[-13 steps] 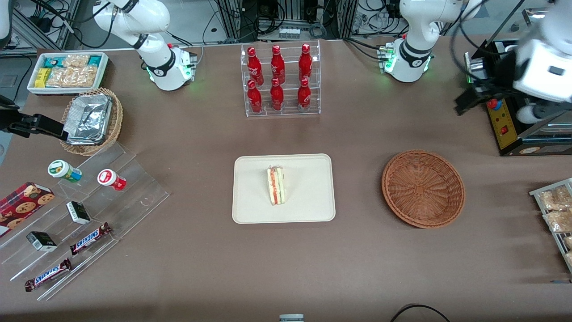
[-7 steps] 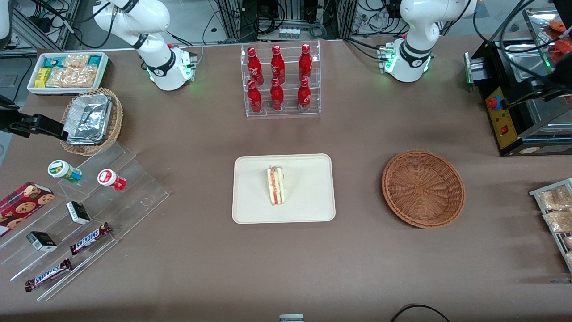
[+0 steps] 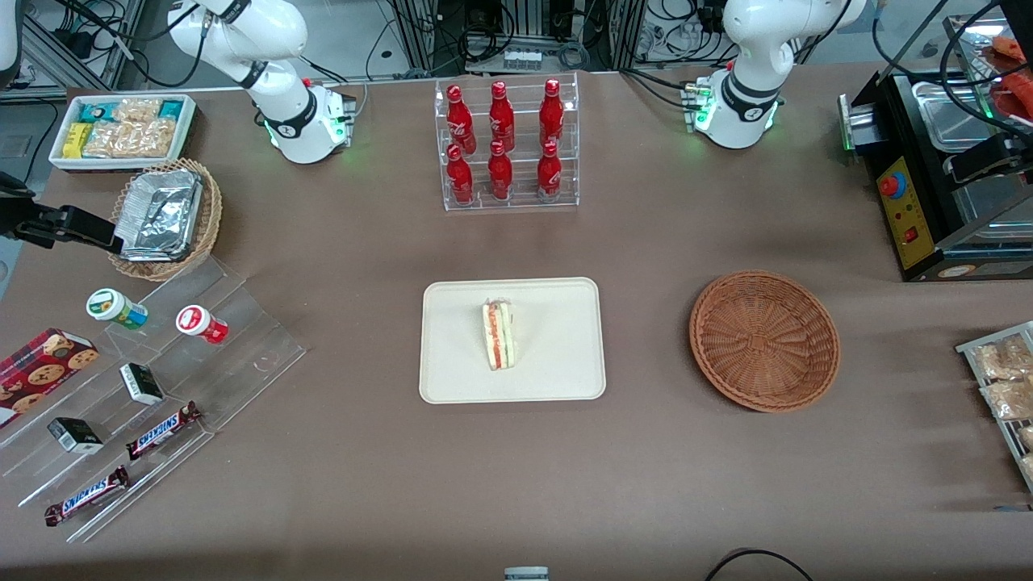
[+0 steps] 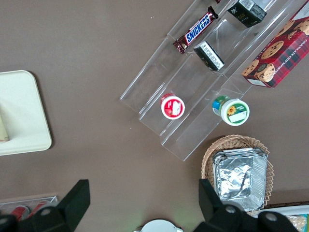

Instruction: Place sandwich from basket to tray

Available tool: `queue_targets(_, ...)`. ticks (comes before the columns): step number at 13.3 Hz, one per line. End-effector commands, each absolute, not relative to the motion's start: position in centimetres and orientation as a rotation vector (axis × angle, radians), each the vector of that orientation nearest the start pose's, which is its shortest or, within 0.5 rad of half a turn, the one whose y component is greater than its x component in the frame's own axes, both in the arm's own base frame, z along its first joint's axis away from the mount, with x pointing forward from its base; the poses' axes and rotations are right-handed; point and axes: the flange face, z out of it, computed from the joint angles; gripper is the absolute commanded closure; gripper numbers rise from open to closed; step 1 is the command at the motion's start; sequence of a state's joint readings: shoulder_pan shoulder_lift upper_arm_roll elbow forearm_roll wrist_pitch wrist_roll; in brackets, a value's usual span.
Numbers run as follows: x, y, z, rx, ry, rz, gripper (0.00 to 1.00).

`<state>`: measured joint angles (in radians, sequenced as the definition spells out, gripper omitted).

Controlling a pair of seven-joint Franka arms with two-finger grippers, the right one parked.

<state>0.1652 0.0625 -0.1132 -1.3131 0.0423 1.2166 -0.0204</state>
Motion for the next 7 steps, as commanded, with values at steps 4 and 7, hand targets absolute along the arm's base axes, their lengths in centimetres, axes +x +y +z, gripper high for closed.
queue_targets(4,52.3,2.7,68.6,-3.087,-0.073,0.236,0.0)
queue_targets(7,50.8,4.1,68.7,-3.096,-0.011,0.306,0.01)
